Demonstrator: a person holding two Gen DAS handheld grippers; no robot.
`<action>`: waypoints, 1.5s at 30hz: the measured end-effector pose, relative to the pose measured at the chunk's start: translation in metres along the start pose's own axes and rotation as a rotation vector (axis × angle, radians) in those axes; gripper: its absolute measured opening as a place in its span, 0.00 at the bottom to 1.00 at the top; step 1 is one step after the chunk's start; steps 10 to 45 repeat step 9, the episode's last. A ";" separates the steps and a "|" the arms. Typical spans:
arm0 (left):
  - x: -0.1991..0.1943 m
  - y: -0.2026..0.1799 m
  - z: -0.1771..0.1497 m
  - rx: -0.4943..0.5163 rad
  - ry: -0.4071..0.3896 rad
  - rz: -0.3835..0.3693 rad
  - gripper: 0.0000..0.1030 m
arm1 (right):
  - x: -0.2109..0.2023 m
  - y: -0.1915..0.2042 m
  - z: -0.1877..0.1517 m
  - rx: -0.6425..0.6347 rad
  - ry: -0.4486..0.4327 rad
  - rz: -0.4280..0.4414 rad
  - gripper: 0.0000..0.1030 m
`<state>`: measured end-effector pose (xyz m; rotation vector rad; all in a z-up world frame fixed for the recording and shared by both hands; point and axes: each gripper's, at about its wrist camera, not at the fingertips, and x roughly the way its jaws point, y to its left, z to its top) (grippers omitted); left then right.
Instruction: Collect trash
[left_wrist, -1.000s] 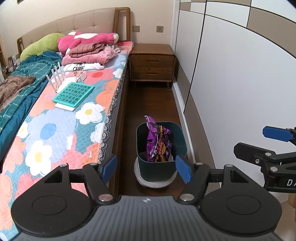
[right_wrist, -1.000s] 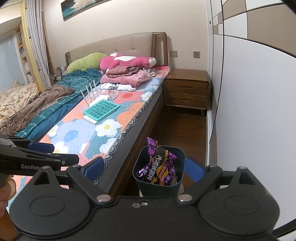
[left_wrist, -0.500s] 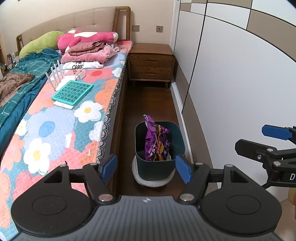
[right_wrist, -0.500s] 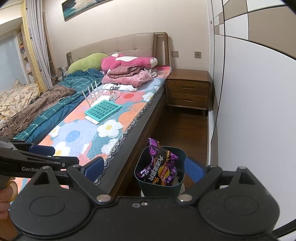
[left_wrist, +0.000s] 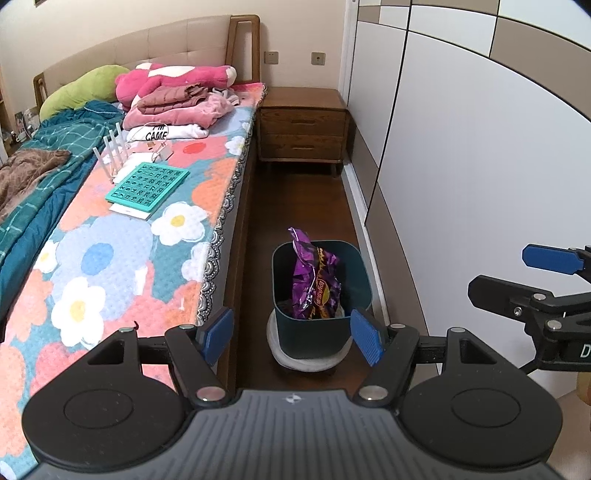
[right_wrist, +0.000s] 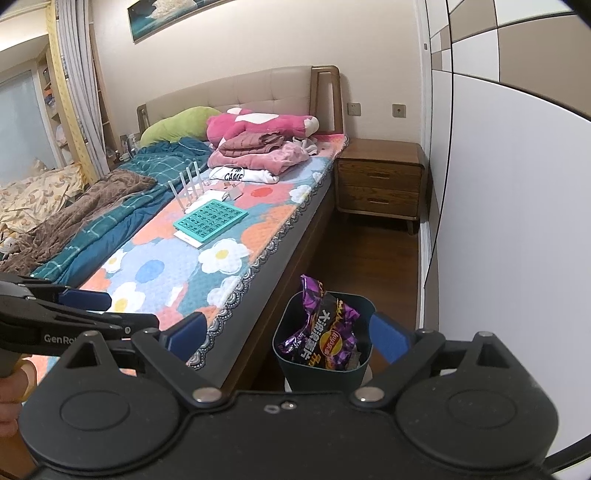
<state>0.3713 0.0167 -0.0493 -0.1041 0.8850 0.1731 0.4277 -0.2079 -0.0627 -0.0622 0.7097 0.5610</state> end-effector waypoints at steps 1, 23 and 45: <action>-0.001 0.000 0.000 -0.002 -0.003 -0.002 0.67 | 0.000 -0.001 0.000 -0.003 0.001 0.000 0.92; -0.006 -0.002 -0.002 0.018 -0.015 0.001 0.67 | -0.001 0.000 0.000 -0.005 0.000 0.000 0.92; -0.006 -0.002 -0.002 0.018 -0.015 0.001 0.67 | -0.001 0.000 0.000 -0.005 0.000 0.000 0.92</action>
